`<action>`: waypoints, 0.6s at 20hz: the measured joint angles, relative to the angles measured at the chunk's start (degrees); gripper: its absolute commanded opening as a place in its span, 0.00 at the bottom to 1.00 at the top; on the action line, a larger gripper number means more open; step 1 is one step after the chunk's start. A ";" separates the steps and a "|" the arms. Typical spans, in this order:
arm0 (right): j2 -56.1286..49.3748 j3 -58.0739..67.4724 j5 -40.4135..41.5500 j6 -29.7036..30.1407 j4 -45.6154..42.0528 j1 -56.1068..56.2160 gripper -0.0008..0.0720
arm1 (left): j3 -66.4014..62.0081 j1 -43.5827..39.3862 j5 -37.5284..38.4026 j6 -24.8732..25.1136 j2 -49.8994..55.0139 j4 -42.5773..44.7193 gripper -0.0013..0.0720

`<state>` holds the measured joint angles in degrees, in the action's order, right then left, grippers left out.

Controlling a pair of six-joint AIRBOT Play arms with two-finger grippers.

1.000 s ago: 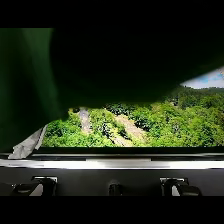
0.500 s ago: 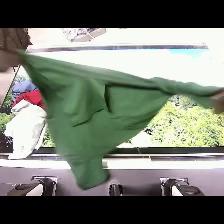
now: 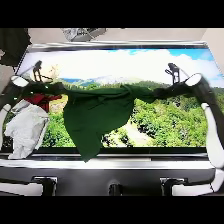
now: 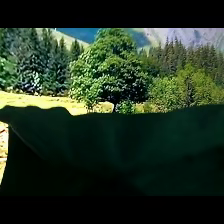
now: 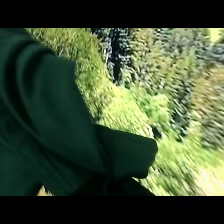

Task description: Fold the shirts.

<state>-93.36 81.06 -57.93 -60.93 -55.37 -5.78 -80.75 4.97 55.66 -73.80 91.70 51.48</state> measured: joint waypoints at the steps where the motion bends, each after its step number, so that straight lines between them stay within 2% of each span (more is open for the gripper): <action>1: -1.77 -0.13 1.86 1.38 2.93 0.48 0.81 | 0.11 -0.33 -0.13 0.20 1.46 -0.94 0.77; 2: -2.84 -0.07 3.21 2.75 5.05 0.81 0.97 | 0.11 -0.57 -0.02 0.31 2.47 -1.36 0.93; 5: -2.71 1.57 1.18 6.93 8.48 0.13 0.97 | -2.54 1.09 5.14 0.33 3.37 -0.15 0.90; 8: 0.48 2.36 -10.80 9.57 7.67 -0.72 0.97 | -3.30 3.87 15.67 -2.19 1.38 8.04 0.90; 10: 1.49 0.87 -16.83 10.03 4.31 0.11 0.97 | 0.74 5.27 19.06 -3.67 -0.90 11.52 0.87; 12: 1.79 -2.03 -18.67 9.90 3.21 1.55 0.97 | 7.15 5.29 19.41 -3.78 -2.47 10.36 0.85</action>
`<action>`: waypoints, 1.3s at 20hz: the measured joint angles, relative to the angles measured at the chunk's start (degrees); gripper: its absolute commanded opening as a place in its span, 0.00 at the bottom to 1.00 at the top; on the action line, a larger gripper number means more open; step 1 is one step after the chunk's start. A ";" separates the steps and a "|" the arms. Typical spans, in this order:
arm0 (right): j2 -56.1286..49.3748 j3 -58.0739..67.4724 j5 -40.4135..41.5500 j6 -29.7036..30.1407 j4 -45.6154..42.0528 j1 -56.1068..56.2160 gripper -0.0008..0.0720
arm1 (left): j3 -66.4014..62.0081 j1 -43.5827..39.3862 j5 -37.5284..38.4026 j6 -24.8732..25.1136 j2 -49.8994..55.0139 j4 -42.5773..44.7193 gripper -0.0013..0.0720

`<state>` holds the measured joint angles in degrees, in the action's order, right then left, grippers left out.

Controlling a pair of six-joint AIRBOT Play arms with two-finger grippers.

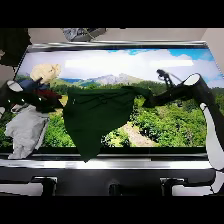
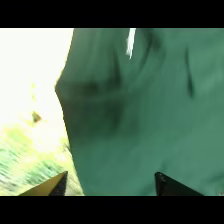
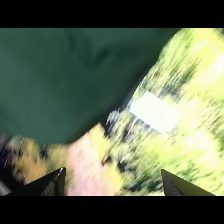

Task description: Fold the shirts.

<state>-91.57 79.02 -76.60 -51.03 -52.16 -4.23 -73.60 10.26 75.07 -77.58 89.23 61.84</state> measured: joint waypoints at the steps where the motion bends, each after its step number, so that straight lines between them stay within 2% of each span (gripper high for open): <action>1: -0.28 -1.53 0.04 -0.39 0.02 0.98 0.97 | 2.97 -0.22 -0.44 0.33 -0.31 -1.05 0.85; 8: -4.94 -5.62 0.26 -1.73 5.14 7.30 0.98 | 14.08 -1.68 -3.34 3.58 0.26 -6.16 0.84; 9: -5.66 -5.73 0.37 -2.01 5.62 7.63 0.98 | 14.62 -1.79 -3.56 3.74 0.48 -6.56 0.73; 10: -6.45 -5.84 0.83 -2.49 5.81 7.87 0.98 | 15.02 -1.92 -3.74 4.09 0.79 -6.62 0.55; 11: -7.08 -5.90 1.27 -3.06 6.16 8.07 0.98 | 15.37 -2.08 -3.98 4.33 1.09 -6.51 0.54; 13: -8.22 -6.01 2.60 -3.52 8.31 8.55 0.97 | 15.72 -2.27 -4.44 4.70 1.51 -6.29 0.21; 14: -8.81 -6.03 3.43 -3.89 9.46 8.66 0.97 | 15.89 -2.34 -4.79 4.87 1.75 -6.08 0.13; 15: -9.25 -6.03 4.46 -4.22 10.60 8.63 0.97 | 15.93 -2.43 -5.07 5.18 1.84 -5.90 0.07; 19: -10.99 -6.03 7.34 -6.12 13.81 9.90 0.95 | 16.04 -2.47 -5.40 7.21 1.88 -6.03 0.06; 20: -11.37 -6.01 7.91 -6.43 14.38 10.58 0.86 | 16.06 -2.47 -5.46 7.82 1.86 -6.01 0.06; 21: -11.76 -6.01 8.85 -6.56 14.62 11.41 0.59 | 16.06 -2.49 -5.60 8.24 1.75 -5.95 0.06; 22: -12.17 -6.08 10.03 -6.93 14.12 12.33 0.09 | 16.06 -2.49 -5.73 8.74 1.66 -5.88 0.06; 26: -11.76 -5.14 12.74 -6.82 13.44 14.47 0.08 | 14.58 -2.49 -8.13 11.04 -0.39 -3.96 0.05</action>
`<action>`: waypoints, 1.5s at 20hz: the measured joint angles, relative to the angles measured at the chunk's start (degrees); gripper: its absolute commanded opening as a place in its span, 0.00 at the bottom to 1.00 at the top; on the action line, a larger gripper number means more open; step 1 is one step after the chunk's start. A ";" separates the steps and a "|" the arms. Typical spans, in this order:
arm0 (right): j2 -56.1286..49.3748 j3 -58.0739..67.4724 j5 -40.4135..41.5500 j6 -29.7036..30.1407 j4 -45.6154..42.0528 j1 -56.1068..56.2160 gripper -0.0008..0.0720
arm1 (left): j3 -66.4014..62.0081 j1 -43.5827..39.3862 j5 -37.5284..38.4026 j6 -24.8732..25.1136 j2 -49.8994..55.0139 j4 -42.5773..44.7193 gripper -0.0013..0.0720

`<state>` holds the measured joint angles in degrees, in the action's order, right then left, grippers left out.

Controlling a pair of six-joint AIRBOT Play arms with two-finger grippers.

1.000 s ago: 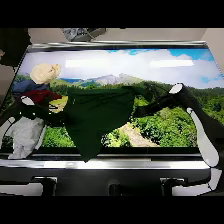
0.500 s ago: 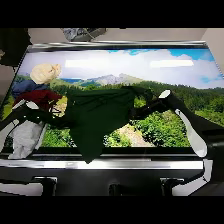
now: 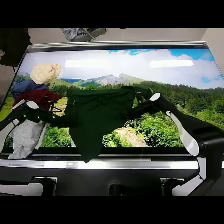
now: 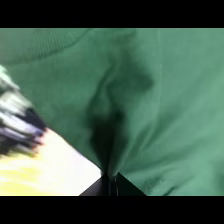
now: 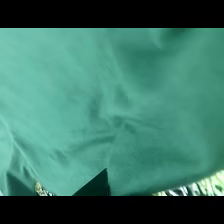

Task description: Fold the shirts.

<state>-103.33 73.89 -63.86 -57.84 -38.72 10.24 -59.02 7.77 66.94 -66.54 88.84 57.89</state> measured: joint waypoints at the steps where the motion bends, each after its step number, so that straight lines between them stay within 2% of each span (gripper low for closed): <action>1: 1.20 1.11 -0.11 0.68 -1.36 0.20 0.08 | -1.27 0.22 0.26 0.59 -1.64 -0.17 0.05; 6: 15.50 13.99 -1.53 4.79 -15.91 0.59 0.08 | -15.52 0.02 -0.85 0.59 -16.41 -1.84 0.06; 11: 39.41 27.93 3.96 8.37 -25.29 0.66 0.08 | -37.24 0.33 -8.31 -1.55 -35.91 -2.89 0.06; 14: 50.71 30.51 3.58 7.45 -27.23 0.66 0.08 | -42.86 0.42 -11.69 -4.81 -44.83 -2.40 0.06; 18: 59.19 31.63 0.28 2.40 -28.81 0.63 0.08 | -45.20 0.44 -12.98 -8.22 -50.07 -1.64 0.06; 21: 60.67 31.89 -4.46 -2.43 -30.23 0.63 0.08 | -45.22 0.44 -11.34 -9.31 -50.40 -0.50 0.06; 25: 54.16 29.51 -21.09 -7.28 -29.97 0.63 0.08 | -38.60 0.42 -4.44 -9.79 -47.28 2.54 0.06; 27: 48.92 24.48 -26.23 -8.07 -29.57 0.66 0.08 | -31.30 0.39 -1.75 -9.49 -44.44 3.08 0.06; 29: 43.08 17.73 -24.81 -8.17 -29.55 0.66 0.08 | -23.19 0.39 -1.51 -8.76 -40.17 3.54 0.06; 30: 39.52 14.51 -21.29 -8.20 -29.64 0.66 0.08 | -19.71 0.39 -1.77 -8.22 -37.70 4.37 0.06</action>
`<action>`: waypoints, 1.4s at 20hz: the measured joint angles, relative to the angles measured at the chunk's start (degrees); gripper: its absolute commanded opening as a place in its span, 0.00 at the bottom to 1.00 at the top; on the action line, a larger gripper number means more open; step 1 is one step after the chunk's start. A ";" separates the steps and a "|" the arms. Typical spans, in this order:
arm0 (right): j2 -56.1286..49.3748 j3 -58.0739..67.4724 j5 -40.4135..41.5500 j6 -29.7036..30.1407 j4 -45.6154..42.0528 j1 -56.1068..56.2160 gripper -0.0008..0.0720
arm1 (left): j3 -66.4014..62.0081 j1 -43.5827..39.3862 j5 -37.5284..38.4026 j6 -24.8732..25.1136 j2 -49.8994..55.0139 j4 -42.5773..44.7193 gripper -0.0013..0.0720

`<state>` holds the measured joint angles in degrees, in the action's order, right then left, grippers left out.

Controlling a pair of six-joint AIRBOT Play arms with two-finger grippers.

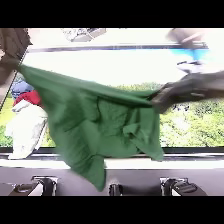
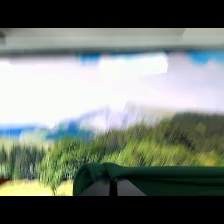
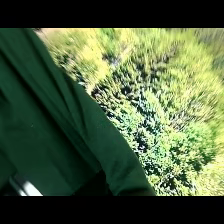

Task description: Fold the shirts.

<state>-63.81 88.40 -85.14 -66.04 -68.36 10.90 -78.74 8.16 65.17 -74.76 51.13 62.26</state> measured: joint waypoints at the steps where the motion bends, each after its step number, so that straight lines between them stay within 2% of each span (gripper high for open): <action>1: -3.45 -2.29 4.48 0.00 -0.44 0.00 0.08 | 3.17 0.00 -1.38 0.33 3.17 0.52 0.06; 5: -17.86 -6.97 25.99 0.17 -0.37 0.00 0.08 | 8.85 -0.04 -10.34 1.05 17.99 0.11 0.06; 9: -27.89 -8.28 34.88 -1.79 3.96 -0.02 0.08 | 10.38 -1.11 -12.92 -0.11 31.06 -4.35 0.06; 10: -29.20 -8.41 35.71 -2.03 5.07 -0.11 0.17 | 10.56 -1.53 -12.79 -0.55 33.24 -5.88 0.18; 11: -29.83 -8.31 36.15 -2.19 5.97 -0.33 0.47 | 10.60 -1.79 -12.68 -0.70 34.60 -7.08 0.59; 12: -29.94 -7.85 36.11 -2.10 6.38 -0.94 0.78 | 10.34 -1.77 -12.39 -0.81 35.74 -7.93 0.89; 13: -29.55 -6.99 35.41 -1.29 7.21 -1.97 0.89 | 9.53 -1.27 -11.06 -1.18 36.52 -8.92 0.89; 14: -28.63 -6.01 33.00 -0.17 7.96 -3.26 0.89 | 8.35 -0.57 -8.90 -1.14 36.98 -9.97 0.84; 15: -27.39 -4.85 30.49 1.03 8.52 -5.03 0.88 | 7.04 0.50 -5.95 -1.18 37.35 -10.43 0.82; 16: -25.83 -3.93 26.25 2.19 8.46 -7.63 0.84 | 5.81 2.12 -1.79 -1.79 37.59 -10.32 0.76; 19: -21.55 -2.95 11.23 4.44 3.85 -17.14 0.81 | 5.86 6.32 8.85 -3.30 37.00 -7.06 0.74; 21: -18.80 -5.22 1.14 6.21 1.01 -23.19 0.78 | 10.69 7.30 12.48 -3.23 35.23 -6.01 0.74; 25: -12.24 -16.65 -7.28 8.72 -1.46 -31.80 0.80 | 23.26 4.72 9.90 -0.42 32.39 -9.25 0.74; 26: -11.04 -19.65 -7.48 8.98 -1.99 -32.81 0.87 | 25.44 3.56 8.20 0.04 32.11 -10.01 0.74; 27: -9.92 -22.60 -7.41 9.27 -2.08 -33.59 0.91 | 27.23 2.12 6.23 0.39 31.91 -10.80 0.71; 28: -9.11 -25.05 -7.43 9.51 -2.21 -34.03 0.93 | 28.39 0.66 4.66 0.61 31.85 -11.65 0.63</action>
<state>-72.93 63.35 -92.58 -56.53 -70.57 -23.14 -50.35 8.82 69.82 -74.15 82.98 50.61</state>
